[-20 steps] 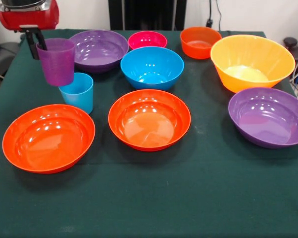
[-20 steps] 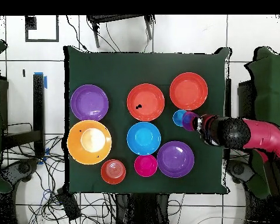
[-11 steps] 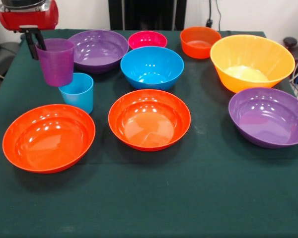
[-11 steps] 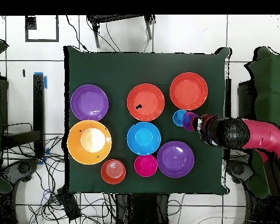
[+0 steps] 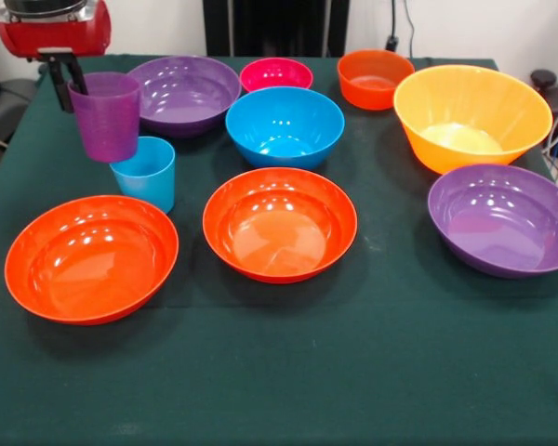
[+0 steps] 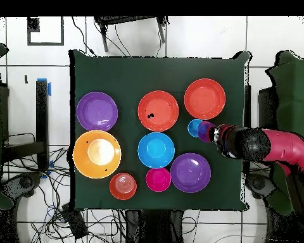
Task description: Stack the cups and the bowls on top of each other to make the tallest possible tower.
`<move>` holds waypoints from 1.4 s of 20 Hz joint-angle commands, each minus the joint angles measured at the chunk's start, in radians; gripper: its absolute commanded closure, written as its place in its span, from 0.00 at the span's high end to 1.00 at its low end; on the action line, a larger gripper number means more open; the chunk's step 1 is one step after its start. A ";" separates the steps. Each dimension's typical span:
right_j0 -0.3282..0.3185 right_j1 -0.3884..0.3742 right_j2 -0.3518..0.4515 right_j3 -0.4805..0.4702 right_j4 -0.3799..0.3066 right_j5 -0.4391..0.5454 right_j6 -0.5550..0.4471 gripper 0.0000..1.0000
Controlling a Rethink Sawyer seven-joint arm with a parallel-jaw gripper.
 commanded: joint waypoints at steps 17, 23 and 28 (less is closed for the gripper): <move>0.049 0.052 0.027 0.063 -0.052 -0.043 -0.151 0.00; 0.059 0.053 0.024 0.075 -0.056 -0.072 -0.122 0.00; 0.062 0.051 0.027 0.077 -0.054 -0.083 -0.123 0.00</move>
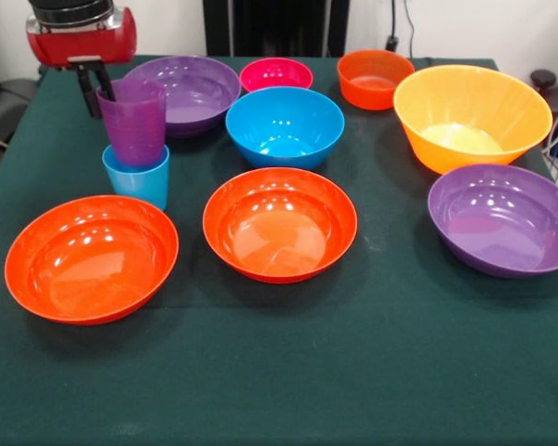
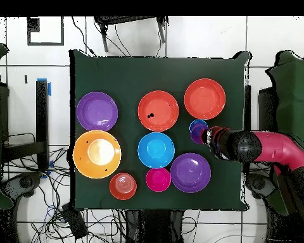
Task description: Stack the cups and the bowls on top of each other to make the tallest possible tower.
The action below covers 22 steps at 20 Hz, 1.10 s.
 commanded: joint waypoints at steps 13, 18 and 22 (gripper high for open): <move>0.060 0.040 0.037 -0.004 -0.059 -0.028 -0.169 0.00; 0.059 0.041 0.037 -0.022 -0.064 -0.015 -0.183 0.00; 0.056 0.043 0.040 -0.037 -0.064 -0.001 -0.201 0.00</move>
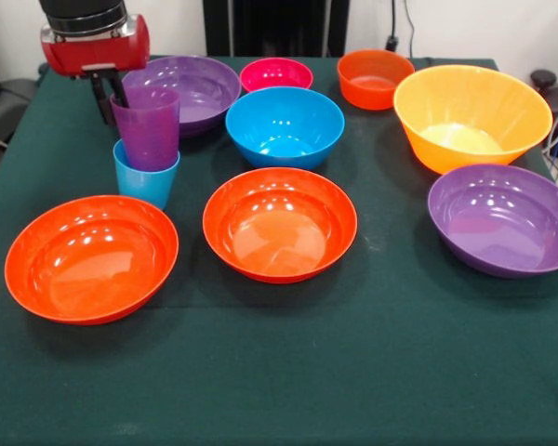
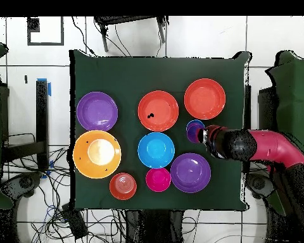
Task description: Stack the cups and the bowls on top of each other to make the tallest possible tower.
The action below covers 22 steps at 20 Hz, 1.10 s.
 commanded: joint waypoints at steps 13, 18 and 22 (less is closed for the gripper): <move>0.044 0.033 0.032 -0.060 -0.072 0.014 -0.223 0.00; 0.039 0.042 0.036 -0.091 -0.071 0.040 -0.257 0.00; 0.034 0.054 0.044 -0.115 -0.071 0.056 -0.288 0.00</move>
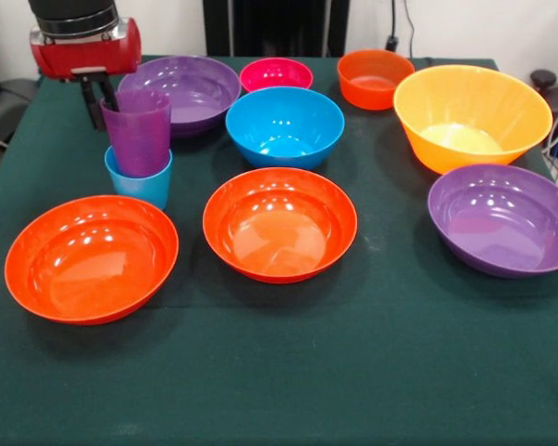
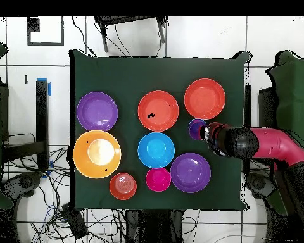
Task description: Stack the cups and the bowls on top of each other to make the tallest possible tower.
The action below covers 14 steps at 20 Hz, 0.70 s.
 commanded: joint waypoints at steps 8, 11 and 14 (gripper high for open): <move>0.038 0.059 0.041 -0.104 -0.062 0.067 -0.297 0.00; 0.037 0.054 0.039 -0.096 -0.064 0.067 -0.288 0.00; 0.036 0.049 0.039 -0.084 -0.065 0.063 -0.275 0.00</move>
